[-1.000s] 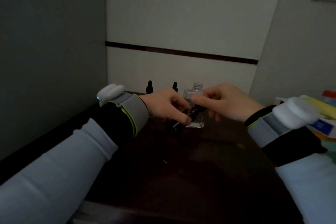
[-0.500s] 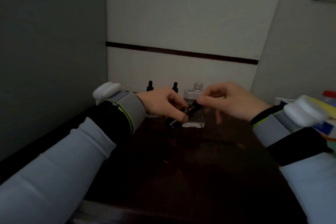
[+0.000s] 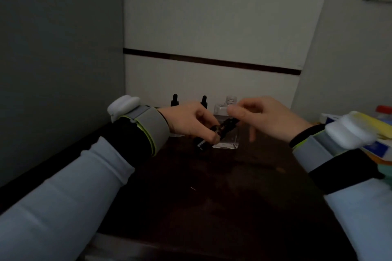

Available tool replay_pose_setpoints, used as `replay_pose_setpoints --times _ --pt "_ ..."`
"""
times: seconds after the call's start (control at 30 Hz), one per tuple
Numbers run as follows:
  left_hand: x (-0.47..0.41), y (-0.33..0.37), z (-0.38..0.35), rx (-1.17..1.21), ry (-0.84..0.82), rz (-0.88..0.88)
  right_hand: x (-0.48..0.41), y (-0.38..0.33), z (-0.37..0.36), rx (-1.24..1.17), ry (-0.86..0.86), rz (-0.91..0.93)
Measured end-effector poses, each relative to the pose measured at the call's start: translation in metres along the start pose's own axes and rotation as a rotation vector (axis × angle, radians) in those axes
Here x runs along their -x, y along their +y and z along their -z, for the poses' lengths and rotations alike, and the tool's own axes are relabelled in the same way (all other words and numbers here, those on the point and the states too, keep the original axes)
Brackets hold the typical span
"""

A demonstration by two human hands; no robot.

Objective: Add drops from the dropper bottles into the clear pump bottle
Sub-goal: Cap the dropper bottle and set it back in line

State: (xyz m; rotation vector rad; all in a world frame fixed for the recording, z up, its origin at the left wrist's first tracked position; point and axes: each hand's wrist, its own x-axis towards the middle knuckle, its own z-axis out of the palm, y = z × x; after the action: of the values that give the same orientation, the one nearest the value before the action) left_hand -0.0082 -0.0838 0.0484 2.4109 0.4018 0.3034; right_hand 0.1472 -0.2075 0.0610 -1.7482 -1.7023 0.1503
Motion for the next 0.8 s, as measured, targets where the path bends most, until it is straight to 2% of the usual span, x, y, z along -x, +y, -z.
replay_pose_setpoints --times 0.07,0.2,0.33,0.4,0.57,0.73,0.8 --pt "-0.001 -0.001 -0.001 0.005 0.009 -0.014 0.0 0.001 -0.001 -0.072 -0.045 0.011" --pt "0.0 0.0 -0.002 -0.024 -0.004 -0.017 -0.004 0.003 -0.004 0.08 0.045 -0.03" --pt "0.0 -0.001 -0.001 -0.032 0.009 0.01 -0.002 0.003 -0.001 -0.085 -0.098 0.021" --pt "0.0 -0.001 0.0 -0.059 0.018 0.017 -0.002 0.004 -0.005 -0.005 -0.102 0.031" --pt "-0.002 0.007 -0.007 -0.159 0.103 -0.024 -0.008 0.009 -0.009 0.254 0.059 0.011" --pt "0.001 0.003 0.003 -0.154 0.166 -0.006 -0.006 0.007 -0.014 -0.019 0.012 0.08" --pt "0.004 0.0 0.008 -0.151 0.159 -0.007 -0.007 0.008 -0.016 -0.052 -0.016 0.099"
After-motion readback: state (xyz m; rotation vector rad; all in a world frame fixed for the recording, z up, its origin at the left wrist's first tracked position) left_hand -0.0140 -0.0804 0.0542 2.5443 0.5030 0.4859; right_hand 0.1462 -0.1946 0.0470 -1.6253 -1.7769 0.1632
